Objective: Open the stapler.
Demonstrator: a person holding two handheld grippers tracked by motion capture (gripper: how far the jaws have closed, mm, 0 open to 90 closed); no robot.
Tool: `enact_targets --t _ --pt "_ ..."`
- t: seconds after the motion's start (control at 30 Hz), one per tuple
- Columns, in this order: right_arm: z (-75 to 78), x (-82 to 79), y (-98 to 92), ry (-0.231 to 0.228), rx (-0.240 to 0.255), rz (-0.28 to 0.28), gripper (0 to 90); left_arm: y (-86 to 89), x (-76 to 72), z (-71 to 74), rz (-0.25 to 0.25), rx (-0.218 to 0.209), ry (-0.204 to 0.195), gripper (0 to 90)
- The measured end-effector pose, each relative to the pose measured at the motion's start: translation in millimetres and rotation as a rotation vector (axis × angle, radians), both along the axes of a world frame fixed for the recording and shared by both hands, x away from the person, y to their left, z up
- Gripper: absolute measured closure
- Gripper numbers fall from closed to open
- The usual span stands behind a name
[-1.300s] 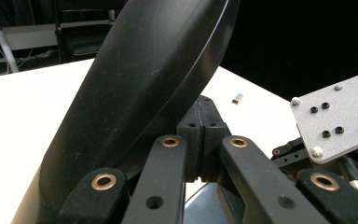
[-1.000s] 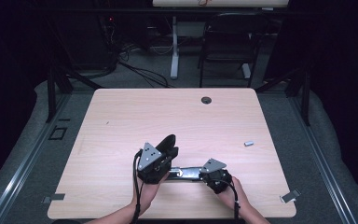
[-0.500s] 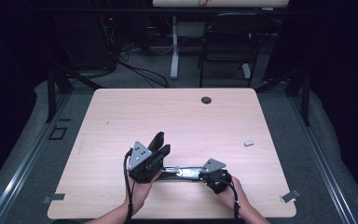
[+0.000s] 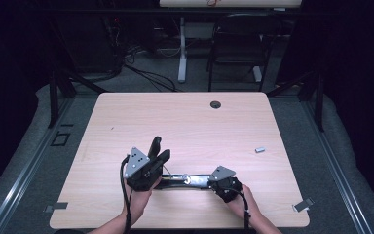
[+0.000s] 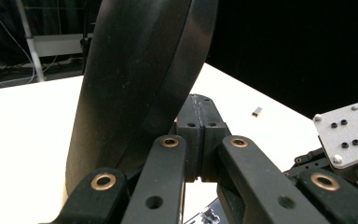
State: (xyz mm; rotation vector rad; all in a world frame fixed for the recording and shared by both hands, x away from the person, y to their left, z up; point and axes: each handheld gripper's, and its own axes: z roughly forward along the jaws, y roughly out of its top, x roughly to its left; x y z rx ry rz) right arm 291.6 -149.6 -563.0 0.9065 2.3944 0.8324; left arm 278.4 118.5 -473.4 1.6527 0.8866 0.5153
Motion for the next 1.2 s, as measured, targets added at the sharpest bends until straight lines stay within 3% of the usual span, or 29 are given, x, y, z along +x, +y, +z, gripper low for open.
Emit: enact_targets --t 1.2 --pt "1.2 0.7 -0.2 0.009 -0.012 0.007 90.0 32.8 -0.7 3.2 0.03 0.02 -0.014 89.9"
